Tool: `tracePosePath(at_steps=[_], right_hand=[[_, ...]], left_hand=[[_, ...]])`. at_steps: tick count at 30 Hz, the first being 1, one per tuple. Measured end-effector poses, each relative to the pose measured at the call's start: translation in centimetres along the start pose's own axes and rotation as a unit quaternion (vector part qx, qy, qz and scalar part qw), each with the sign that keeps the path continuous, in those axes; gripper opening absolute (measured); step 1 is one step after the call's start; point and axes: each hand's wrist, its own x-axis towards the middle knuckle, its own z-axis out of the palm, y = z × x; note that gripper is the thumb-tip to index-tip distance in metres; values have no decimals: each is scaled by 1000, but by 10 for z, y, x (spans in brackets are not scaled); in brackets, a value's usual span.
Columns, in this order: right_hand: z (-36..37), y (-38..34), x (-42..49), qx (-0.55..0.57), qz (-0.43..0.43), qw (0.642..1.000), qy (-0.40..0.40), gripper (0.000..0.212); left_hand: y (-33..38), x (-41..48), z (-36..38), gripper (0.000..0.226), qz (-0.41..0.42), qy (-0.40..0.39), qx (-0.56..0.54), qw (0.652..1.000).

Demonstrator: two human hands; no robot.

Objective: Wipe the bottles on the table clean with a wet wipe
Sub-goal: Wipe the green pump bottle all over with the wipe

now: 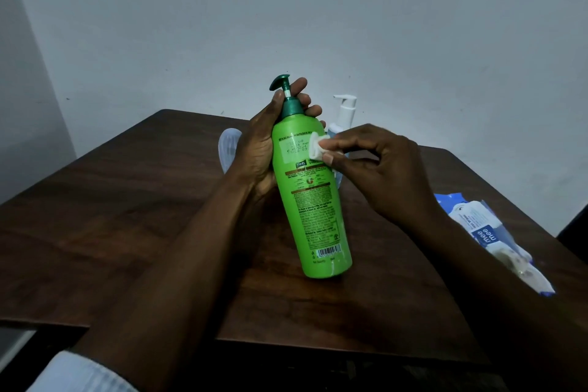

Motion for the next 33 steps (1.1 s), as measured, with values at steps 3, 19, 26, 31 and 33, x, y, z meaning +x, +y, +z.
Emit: tracePosePath(at_steps=[3,19,26,31,33], right_hand=[[-1,2,-21,29,15,999,-14,17],[-14,6,-119,-77,13,996,-39,14],[-10,0,-105,-39,40,998,-15,17],[-4,-10,-75,29,88,995,23,14],[-2,-11,-66,35,91,995,35,14]], left_hand=[[0,0,-2,37,0,2,1,1000],[1,0,-1,35,-8,12,7,1000],[3,-7,6,39,5,46,79,996],[-8,-13,21,55,0,49,162,986],[-13,-17,25,58,-28,35,153,987]])
